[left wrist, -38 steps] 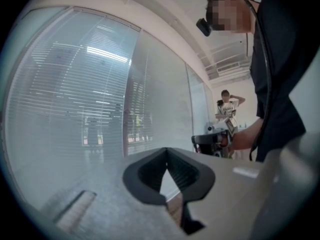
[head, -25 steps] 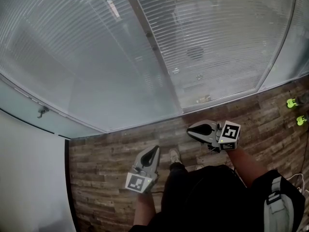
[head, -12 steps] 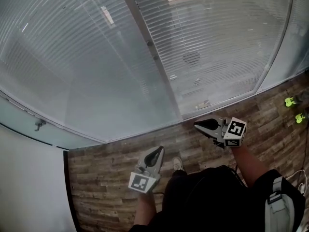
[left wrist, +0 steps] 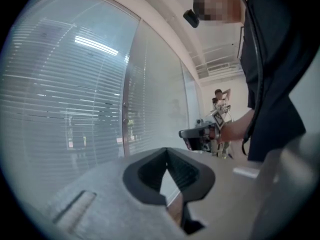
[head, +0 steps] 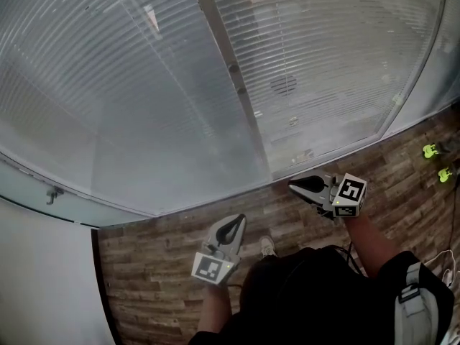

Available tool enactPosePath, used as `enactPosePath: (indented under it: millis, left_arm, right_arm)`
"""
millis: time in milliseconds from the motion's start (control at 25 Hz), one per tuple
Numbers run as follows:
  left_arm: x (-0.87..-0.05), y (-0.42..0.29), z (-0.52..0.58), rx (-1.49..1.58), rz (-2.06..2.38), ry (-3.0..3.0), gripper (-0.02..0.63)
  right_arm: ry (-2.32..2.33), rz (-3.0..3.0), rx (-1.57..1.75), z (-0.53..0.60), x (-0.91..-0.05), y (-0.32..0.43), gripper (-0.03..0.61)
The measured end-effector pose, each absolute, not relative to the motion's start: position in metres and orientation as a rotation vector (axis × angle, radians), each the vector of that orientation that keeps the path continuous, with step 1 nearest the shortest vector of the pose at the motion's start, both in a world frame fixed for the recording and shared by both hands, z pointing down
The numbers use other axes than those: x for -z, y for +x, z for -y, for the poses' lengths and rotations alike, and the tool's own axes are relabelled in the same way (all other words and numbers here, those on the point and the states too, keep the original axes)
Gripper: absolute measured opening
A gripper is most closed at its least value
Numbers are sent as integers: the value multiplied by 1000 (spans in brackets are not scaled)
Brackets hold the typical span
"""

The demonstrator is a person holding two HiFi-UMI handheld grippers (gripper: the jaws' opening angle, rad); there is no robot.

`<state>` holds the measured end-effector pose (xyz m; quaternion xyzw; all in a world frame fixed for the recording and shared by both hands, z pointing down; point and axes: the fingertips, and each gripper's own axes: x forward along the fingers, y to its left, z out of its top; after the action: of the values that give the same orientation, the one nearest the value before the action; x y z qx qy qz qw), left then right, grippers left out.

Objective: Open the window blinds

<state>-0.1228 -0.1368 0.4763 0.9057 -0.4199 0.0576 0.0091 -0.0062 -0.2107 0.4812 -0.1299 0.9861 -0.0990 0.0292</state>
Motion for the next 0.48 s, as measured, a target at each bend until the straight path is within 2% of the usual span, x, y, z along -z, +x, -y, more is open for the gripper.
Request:
enactPosePath:
  millis: [480]
  left_arm:
    - [-478,-155,184,-171,1186,2869,5]
  right_arm:
    - [-531,-3033,283,262,-469,-45,6]
